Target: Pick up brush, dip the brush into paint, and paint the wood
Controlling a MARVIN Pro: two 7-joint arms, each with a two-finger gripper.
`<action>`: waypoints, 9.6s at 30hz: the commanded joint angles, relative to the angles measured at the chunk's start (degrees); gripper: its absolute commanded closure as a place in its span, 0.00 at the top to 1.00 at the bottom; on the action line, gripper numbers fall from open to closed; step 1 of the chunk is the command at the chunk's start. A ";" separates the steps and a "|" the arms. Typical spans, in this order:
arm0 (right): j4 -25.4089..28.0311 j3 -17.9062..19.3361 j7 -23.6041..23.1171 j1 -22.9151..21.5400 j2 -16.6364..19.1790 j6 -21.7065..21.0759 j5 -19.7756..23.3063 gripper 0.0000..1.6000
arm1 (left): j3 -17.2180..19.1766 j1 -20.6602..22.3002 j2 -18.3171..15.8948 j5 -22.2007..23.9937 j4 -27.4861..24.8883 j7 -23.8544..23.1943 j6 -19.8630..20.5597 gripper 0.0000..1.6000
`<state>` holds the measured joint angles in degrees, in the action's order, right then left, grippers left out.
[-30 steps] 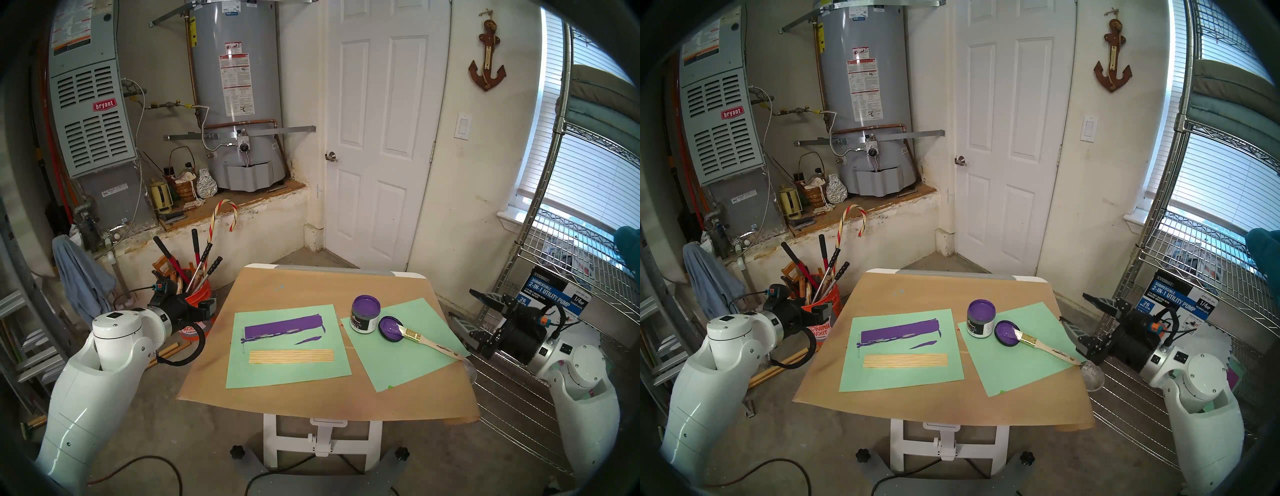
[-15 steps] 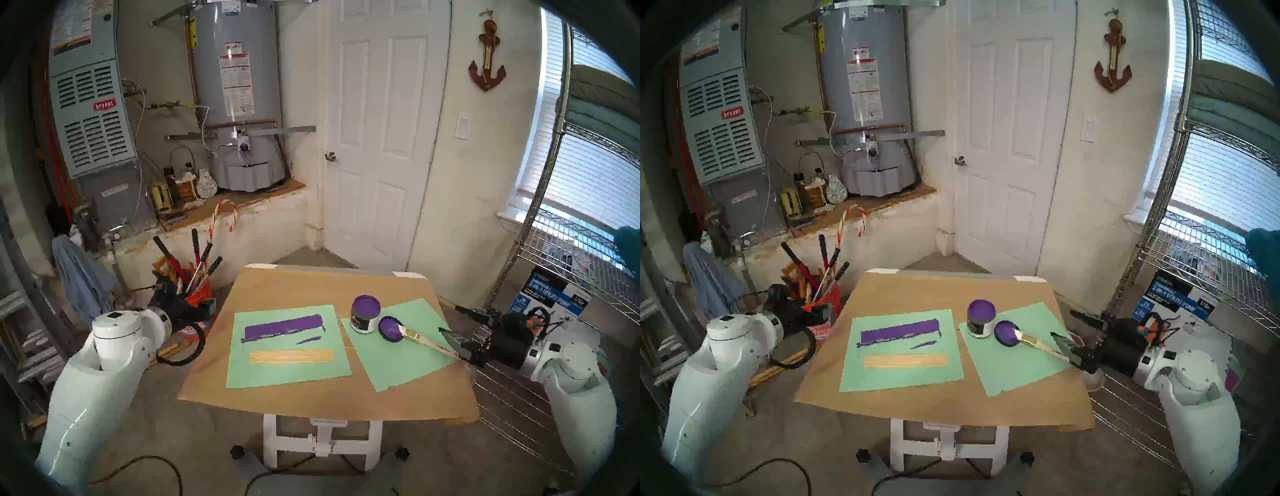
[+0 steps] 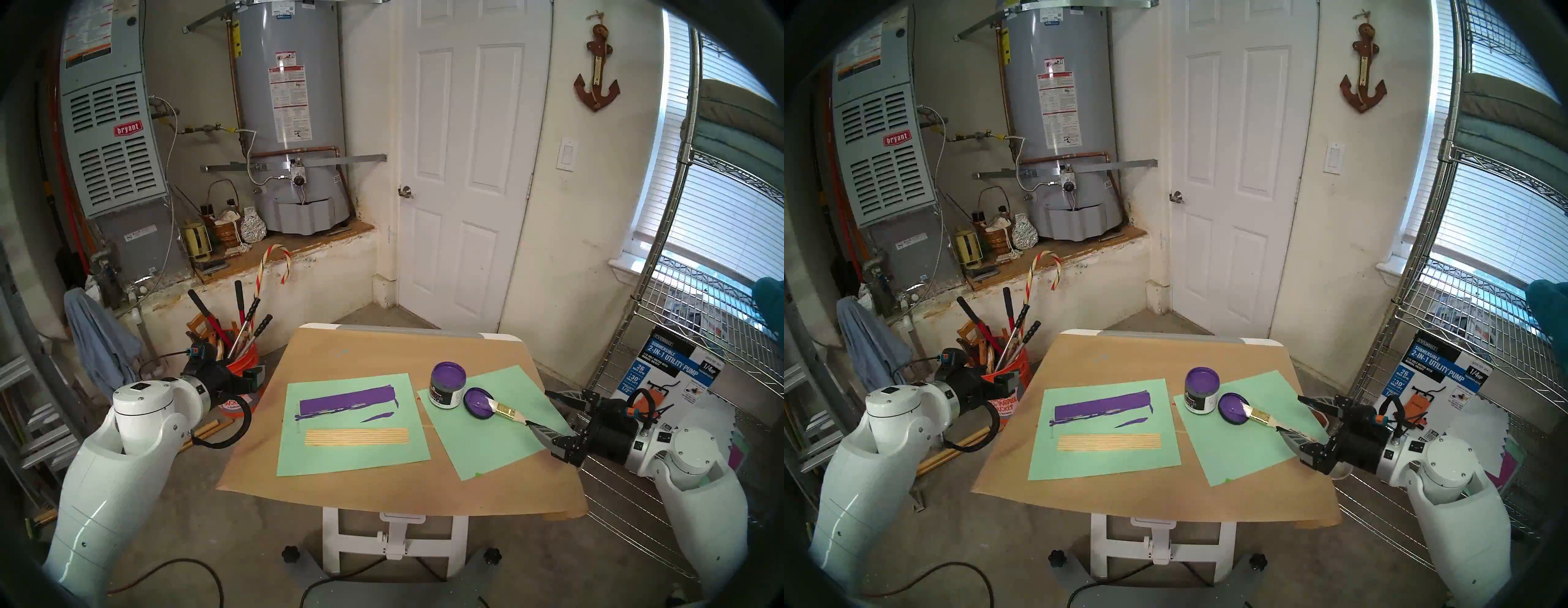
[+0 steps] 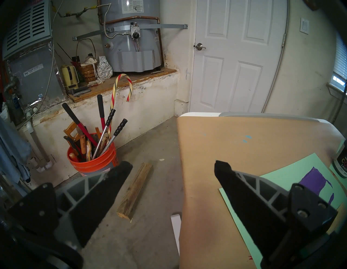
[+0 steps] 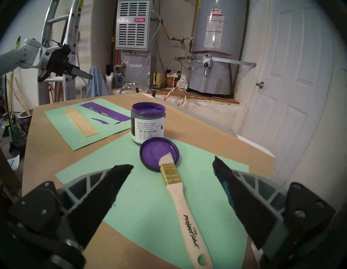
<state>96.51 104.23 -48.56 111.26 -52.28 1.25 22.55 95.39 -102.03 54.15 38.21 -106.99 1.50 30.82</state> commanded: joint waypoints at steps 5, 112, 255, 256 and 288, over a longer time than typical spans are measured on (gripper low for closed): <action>-0.83 -2.15 1.63 -3.78 -0.48 -0.73 -1.13 1.00 | 0.53 0.23 -0.11 0.10 -0.86 0.06 -0.10 1.00; -3.68 -7.76 0.44 -9.94 0.59 -6.10 -9.25 0.19 | 0.54 0.23 -0.11 0.10 -0.87 0.07 -0.10 1.00; -8.38 -3.23 -9.48 -9.62 7.47 6.91 -21.88 0.41 | 0.55 0.22 -0.11 0.11 -0.88 0.08 -0.10 1.00; -8.31 -3.21 -9.48 -9.60 7.46 6.88 -21.86 0.41 | 0.55 0.22 -0.11 0.11 -0.88 0.08 -0.10 1.00; -7.86 -2.98 -9.27 -9.48 6.74 7.05 -21.72 0.62 | 0.55 0.22 -0.11 0.11 -0.88 0.08 -0.10 1.00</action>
<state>87.67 101.03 -57.94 102.08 -45.45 8.11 0.58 95.40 -102.05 54.13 38.21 -107.00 1.50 30.82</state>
